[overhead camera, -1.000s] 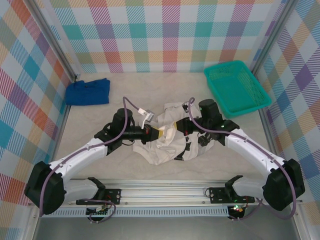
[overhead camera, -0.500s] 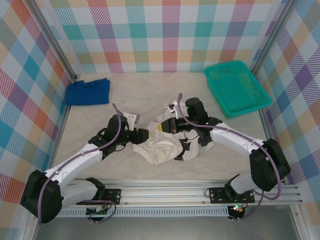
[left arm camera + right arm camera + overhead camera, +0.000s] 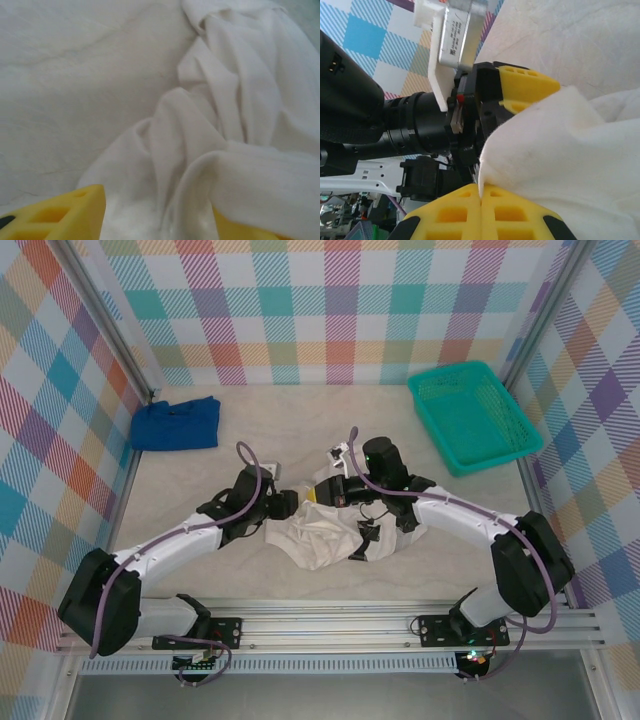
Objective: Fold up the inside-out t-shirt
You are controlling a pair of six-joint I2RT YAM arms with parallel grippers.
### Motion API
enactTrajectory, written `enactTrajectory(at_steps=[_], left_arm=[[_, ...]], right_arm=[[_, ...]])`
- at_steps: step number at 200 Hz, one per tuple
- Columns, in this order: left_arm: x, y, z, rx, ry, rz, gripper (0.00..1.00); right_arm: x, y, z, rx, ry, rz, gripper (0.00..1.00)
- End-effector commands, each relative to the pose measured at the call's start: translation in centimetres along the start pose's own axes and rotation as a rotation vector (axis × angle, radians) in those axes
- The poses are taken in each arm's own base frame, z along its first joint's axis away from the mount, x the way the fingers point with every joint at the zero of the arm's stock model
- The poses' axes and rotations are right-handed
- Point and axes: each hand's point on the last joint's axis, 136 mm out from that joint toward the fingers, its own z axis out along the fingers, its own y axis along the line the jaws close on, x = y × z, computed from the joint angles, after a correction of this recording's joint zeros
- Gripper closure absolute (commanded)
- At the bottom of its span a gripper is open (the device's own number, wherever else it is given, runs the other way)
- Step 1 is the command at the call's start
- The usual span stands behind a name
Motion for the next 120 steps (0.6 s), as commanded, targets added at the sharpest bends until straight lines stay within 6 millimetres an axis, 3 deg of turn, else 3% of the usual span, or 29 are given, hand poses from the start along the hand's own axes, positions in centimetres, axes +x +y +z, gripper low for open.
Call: enactTrajectory(at_steps=[1,36,81,106,120], left_arm=[[-2.0,1.2,-0.6,-0.104,-0.068,-0.056,0.51],[-1.8,1.4,-1.1,-0.109,-0.058,-0.041,0.77],[-1.9,-1.3,-2.3,0.047,-0.041,0.031,0.97],[-1.7,-3.4,-4.0,0.191,-0.042,0.039,1.0],[-1.5,-4.5,-4.9,0.264,-0.037,0.039,1.0]], right_arm=[[-1.2,1.5,-0.9,0.015,-0.056,-0.068,1.0],[-1.4,1.1,-1.1,0.044,-0.081,-0.078,1.0],[-1.6,0.3,-1.6,0.113,-0.091,-0.107,1.0],[-1.8,-1.6,-2.7,0.273,-0.092,-0.153,1.0],[-2.0,-1.4,-3.2,0.289,-0.097,-0.183,1.0]])
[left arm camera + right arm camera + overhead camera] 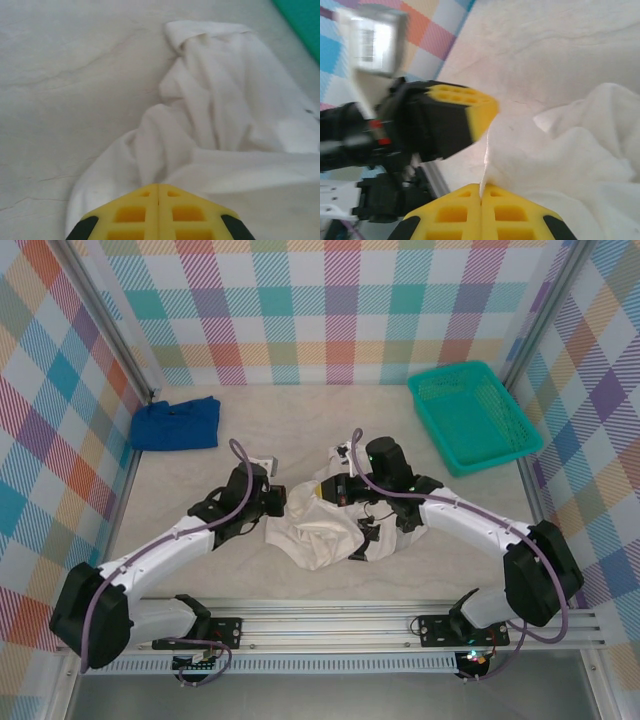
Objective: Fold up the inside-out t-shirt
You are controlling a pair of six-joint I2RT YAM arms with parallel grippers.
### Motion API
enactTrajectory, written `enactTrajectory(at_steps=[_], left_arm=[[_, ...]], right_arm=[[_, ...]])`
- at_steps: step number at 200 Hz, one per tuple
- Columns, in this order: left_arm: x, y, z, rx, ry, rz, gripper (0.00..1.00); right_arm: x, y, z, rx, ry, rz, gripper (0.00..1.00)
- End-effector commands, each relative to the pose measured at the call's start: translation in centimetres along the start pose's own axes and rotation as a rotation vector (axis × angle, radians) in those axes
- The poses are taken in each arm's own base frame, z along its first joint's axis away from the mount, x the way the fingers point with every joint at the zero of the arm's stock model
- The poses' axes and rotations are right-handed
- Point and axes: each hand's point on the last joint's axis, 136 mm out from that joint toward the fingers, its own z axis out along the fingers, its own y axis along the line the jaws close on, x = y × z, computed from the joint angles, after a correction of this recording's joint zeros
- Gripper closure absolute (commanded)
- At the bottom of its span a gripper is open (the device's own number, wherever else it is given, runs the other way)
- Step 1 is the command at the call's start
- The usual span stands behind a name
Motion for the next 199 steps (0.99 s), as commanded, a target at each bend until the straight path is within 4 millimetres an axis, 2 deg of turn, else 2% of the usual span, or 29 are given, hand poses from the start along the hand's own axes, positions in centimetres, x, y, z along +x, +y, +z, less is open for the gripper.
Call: enactTrajectory(at_steps=[1,7,13,30,41,54,70,86,97,103,113,132,147,170,185,199], left_arm=[[0.0,-3.0,-1.8,0.177,0.002,0.023,1.0],[0.1,-3.2,-2.0,0.192,0.008,0.017,1.0],[0.1,-3.3,-1.9,0.195,0.014,0.013,0.93],[0.4,-2.8,-1.2,0.143,0.037,0.015,0.65],[0.6,-2.3,-0.3,0.102,0.046,0.029,0.52],[0.5,-1.7,0.5,0.056,0.043,0.035,0.44],[0.5,-1.2,1.8,0.019,0.053,0.045,0.41],[0.3,-1.0,2.8,-0.007,0.054,0.04,0.47],[0.1,-0.9,3.4,-0.016,0.053,0.038,0.6],[0.0,-0.9,3.6,-0.022,0.056,0.04,0.72],[-0.3,-1.0,3.7,-0.017,0.051,0.044,0.86],[-0.6,-2.1,2.7,0.045,0.042,0.068,1.0],[-0.6,-3.7,0.8,0.148,0.039,0.084,1.0],[-0.5,-7.0,-2.9,0.426,0.028,0.054,1.0],[-0.3,-9.0,-5.3,0.587,0.017,0.047,1.0],[0.3,-10.1,-6.7,0.683,0.017,0.051,1.0]], right_arm=[[-1.1,0.2,-1.5,0.084,-0.03,-0.108,1.0],[-1.2,0.5,-1.6,0.073,-0.034,-0.112,1.0],[-1.2,0.8,-1.6,0.055,-0.034,-0.115,1.0],[-1.3,1.5,-1.6,0.019,-0.035,-0.11,1.0],[-1.3,1.7,-1.6,0.009,-0.035,-0.108,1.0],[-1.3,1.8,-1.6,0.001,-0.034,-0.103,1.0],[-1.3,2.0,-1.5,-0.009,-0.033,-0.097,1.0],[-1.3,2.0,-1.5,-0.011,-0.033,-0.094,1.0],[-1.2,1.8,-1.6,-0.002,-0.033,-0.092,1.0],[-1.2,1.7,-1.7,0.005,-0.035,-0.095,1.0],[-1.1,1.4,-1.8,0.029,-0.035,-0.099,1.0],[-1.1,0.1,-2.3,0.116,-0.035,-0.119,1.0],[-1.4,-0.9,-3.2,0.206,-0.041,-0.162,1.0],[-2.1,-2.0,-4.7,0.32,-0.054,-0.255,1.0],[-2.7,-2.4,-5.7,0.364,-0.053,-0.289,1.0],[-3.2,-2.7,-6.7,0.37,-0.05,-0.284,1.0]])
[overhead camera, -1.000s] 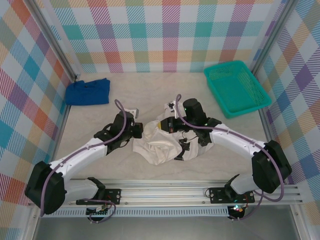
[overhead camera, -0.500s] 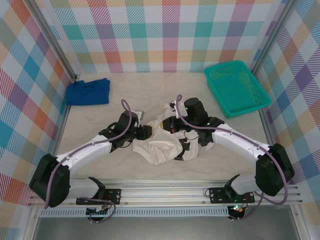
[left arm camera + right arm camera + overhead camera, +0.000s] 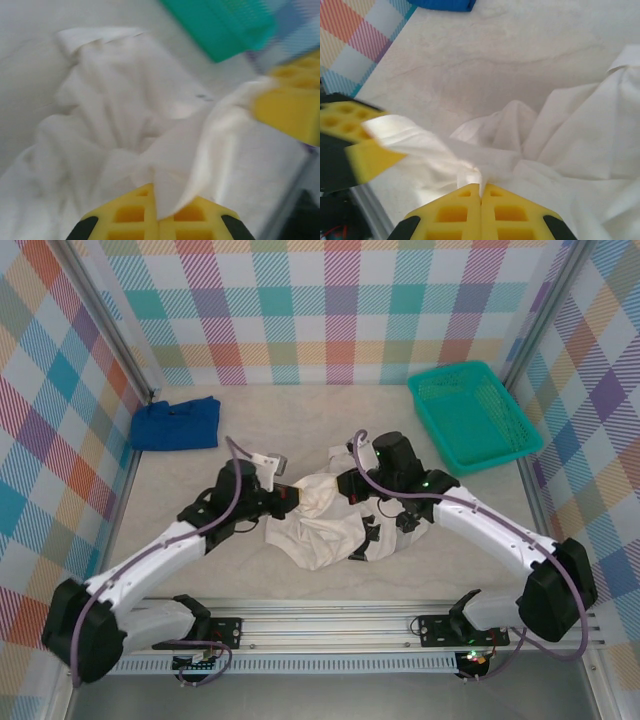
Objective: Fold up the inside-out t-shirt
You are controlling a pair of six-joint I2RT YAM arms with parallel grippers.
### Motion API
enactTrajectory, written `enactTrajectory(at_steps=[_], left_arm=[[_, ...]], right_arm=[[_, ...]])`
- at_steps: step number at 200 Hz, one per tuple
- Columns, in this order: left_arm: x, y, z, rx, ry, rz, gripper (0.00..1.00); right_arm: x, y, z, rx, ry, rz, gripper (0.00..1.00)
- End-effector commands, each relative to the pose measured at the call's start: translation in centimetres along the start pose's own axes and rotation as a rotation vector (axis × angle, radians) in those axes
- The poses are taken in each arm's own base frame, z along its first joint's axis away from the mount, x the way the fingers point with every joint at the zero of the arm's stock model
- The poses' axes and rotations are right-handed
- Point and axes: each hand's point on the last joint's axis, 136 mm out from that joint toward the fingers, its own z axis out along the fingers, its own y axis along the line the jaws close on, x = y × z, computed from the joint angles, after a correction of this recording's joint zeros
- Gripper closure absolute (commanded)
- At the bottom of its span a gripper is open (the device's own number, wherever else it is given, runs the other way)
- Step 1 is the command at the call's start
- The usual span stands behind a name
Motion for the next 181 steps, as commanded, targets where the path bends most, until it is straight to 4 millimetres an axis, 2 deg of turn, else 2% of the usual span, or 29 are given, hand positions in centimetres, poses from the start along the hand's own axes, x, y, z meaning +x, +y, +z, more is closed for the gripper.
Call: enactTrajectory(at_steps=[1,24,42,50,63,72,81,99,118,149,181], left_arm=[[1.1,-4.7,-1.5,0.286,0.024,0.006,1.0],[1.9,-5.0,-1.9,0.325,0.031,0.01,1.0],[2.4,-3.7,-1.3,0.257,0.054,0.002,1.0],[2.6,-2.6,-0.9,0.194,0.063,-0.001,1.0],[2.7,0.7,-0.5,0.012,0.059,-0.027,1.0],[2.7,3.0,-0.5,-0.121,0.053,-0.044,1.0],[2.7,4.3,-0.5,-0.197,0.057,-0.052,1.0],[2.8,4.8,0.1,-0.218,0.08,-0.045,1.0],[3.4,5.6,0.7,-0.25,0.11,-0.044,0.98],[4.1,6.4,1.5,-0.271,0.147,-0.067,0.88],[4.6,5.9,2.5,-0.23,0.184,-0.131,0.8]], right_arm=[[-1.2,-1.4,-2.3,0.076,-0.004,-0.078,1.0],[-1.8,-1.9,-3.4,0.034,0.017,-0.028,1.0],[-2.2,-1.7,-4.4,-0.028,0.027,0.01,1.0],[-2.3,-1.6,-4.9,-0.064,0.037,0.028,1.0],[-2.3,-0.9,-5.7,-0.145,0.059,0.052,1.0],[-2.2,0.0,-6.0,-0.211,0.073,0.06,1.0],[-2.1,1.0,-6.0,-0.28,0.087,0.066,1.0],[-1.9,3.0,-5.7,-0.44,0.095,0.103,1.0],[-1.7,4.0,-5.0,-0.528,0.097,0.142,1.0],[-1.5,4.7,-4.0,-0.567,0.104,0.152,1.0],[-1.2,5.0,-3.2,-0.565,0.11,0.154,1.0]])
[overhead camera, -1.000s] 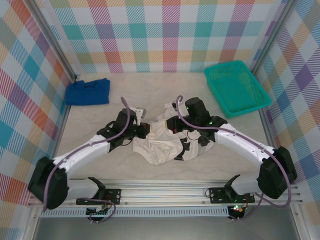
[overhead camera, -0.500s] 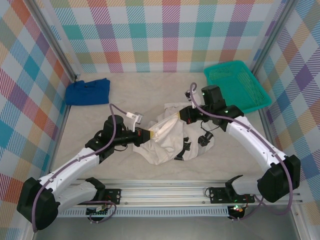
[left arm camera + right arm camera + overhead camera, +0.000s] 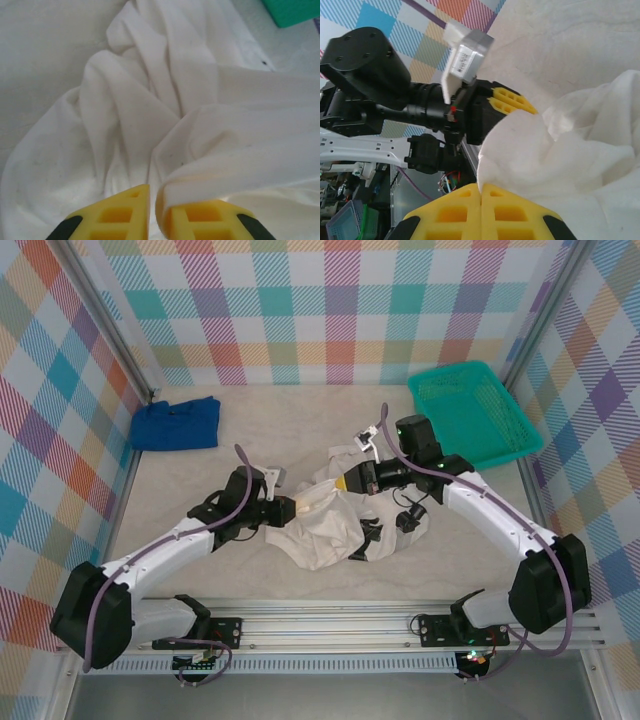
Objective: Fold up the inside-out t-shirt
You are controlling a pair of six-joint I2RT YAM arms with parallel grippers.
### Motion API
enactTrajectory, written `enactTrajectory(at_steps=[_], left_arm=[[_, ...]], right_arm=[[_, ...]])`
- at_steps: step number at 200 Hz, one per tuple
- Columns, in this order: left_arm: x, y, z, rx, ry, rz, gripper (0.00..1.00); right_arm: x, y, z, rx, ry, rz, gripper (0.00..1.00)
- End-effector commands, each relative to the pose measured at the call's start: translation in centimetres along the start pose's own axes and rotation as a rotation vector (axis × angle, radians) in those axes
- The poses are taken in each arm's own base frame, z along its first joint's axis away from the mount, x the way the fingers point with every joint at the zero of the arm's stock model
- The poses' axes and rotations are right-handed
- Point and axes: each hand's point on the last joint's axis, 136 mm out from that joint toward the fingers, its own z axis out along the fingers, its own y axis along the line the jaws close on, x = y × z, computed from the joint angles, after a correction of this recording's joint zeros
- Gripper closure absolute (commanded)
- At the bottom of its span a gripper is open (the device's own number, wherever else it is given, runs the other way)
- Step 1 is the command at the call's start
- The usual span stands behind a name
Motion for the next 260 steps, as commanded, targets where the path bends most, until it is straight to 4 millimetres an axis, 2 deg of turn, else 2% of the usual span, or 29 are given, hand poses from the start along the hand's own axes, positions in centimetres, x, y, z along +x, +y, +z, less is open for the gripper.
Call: enactTrajectory(at_steps=[1,34,55,63,82,101,116,142,175,208,239,260], left_arm=[[-0.5,-0.6,0.2,0.014,0.024,-0.032,0.8],[-0.1,-2.5,-0.2,0.13,0.036,-0.038,0.89],[-0.6,-2.6,-1.5,0.143,-0.022,-0.045,0.89],[-0.7,-2.3,-2.0,0.125,-0.045,-0.048,0.85],[-0.7,-2.0,-3.1,0.117,-0.099,-0.046,0.67],[-0.4,-3.3,-3.6,0.198,-0.113,-0.026,0.56],[0.3,-4.0,-3.2,0.241,-0.083,-0.015,0.51],[1.4,-4.8,-2.2,0.26,-0.039,0.027,0.51],[-0.1,-3.0,-0.7,0.155,-0.082,-0.01,0.58],[-1.1,-3.1,1.1,0.159,-0.076,-0.036,0.6],[-1.2,-4.9,2.6,0.268,-0.027,-0.036,0.55],[-0.6,-6.1,3.1,0.352,0.012,-0.035,0.57]], right_arm=[[-0.8,1.5,0.4,-0.066,-0.019,-0.04,1.0],[-0.6,0.1,0.7,-0.007,-0.026,-0.044,1.0],[-0.1,-1.6,0.7,0.082,-0.007,-0.044,1.0],[0.0,-2.1,0.7,0.103,-0.001,-0.039,1.0],[0.0,-2.1,0.9,0.096,-0.001,-0.03,1.0],[-0.2,-2.2,0.9,0.096,-0.006,-0.026,1.0],[-0.3,-2.1,0.8,0.101,-0.011,-0.028,1.0],[-0.5,-2.0,0.7,0.104,-0.016,-0.026,1.0],[-0.4,-1.4,0.5,0.091,-0.02,-0.033,1.0],[-0.3,-1.1,0.3,0.085,-0.022,-0.035,1.0],[-0.1,-1.3,0.3,0.089,-0.023,-0.033,1.0],[-0.3,-1.3,0.2,0.096,-0.028,-0.039,1.0]])
